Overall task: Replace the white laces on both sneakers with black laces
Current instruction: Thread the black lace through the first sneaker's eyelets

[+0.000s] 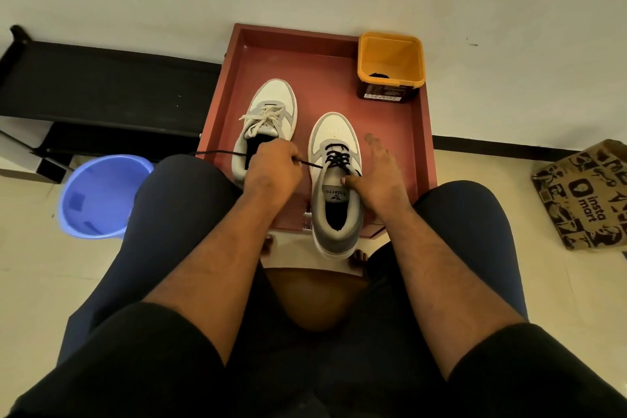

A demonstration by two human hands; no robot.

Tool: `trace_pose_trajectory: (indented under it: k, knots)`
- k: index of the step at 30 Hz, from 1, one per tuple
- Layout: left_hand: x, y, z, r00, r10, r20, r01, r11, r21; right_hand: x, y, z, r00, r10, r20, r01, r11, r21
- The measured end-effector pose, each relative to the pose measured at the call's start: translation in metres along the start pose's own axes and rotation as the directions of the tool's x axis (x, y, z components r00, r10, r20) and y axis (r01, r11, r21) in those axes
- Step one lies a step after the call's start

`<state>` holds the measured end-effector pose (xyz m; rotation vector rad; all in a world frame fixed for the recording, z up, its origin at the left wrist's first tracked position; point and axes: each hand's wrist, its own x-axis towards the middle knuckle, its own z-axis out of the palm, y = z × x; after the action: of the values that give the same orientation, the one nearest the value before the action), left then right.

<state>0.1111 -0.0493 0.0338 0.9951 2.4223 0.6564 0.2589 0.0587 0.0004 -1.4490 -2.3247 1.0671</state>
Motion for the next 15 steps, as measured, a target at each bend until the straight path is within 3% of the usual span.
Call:
trace_pose_trajectory:
  k: [3,6,8,10,15]
  knots:
    - [-0.011,0.014,0.002,0.997,0.058,0.051,-0.060,0.998,0.031,-0.001,-0.001,0.003,1.000,0.011,0.005,-0.010,0.999,-0.034]
    - [-0.013,0.027,0.018,0.986,0.155,0.058,-0.166,0.921,0.352,0.001,-0.003,0.011,1.000,-0.012,-0.013,0.011,0.995,-0.099]
    - [-0.006,0.031,0.034,0.985,0.146,0.091,-0.171,0.879,0.445,0.004,-0.006,0.014,0.999,-0.033,-0.008,0.032,0.993,-0.117]
    - [0.002,0.033,0.048,0.988,0.096,0.119,-0.139,0.890,0.435,0.006,-0.008,0.015,0.999,-0.045,-0.016,0.043,0.990,-0.136]
    - [0.010,0.031,0.056,0.999,-0.017,0.050,0.007,0.981,0.194,0.009,-0.008,0.018,1.000,0.006,-0.007,-0.007,0.966,-0.259]
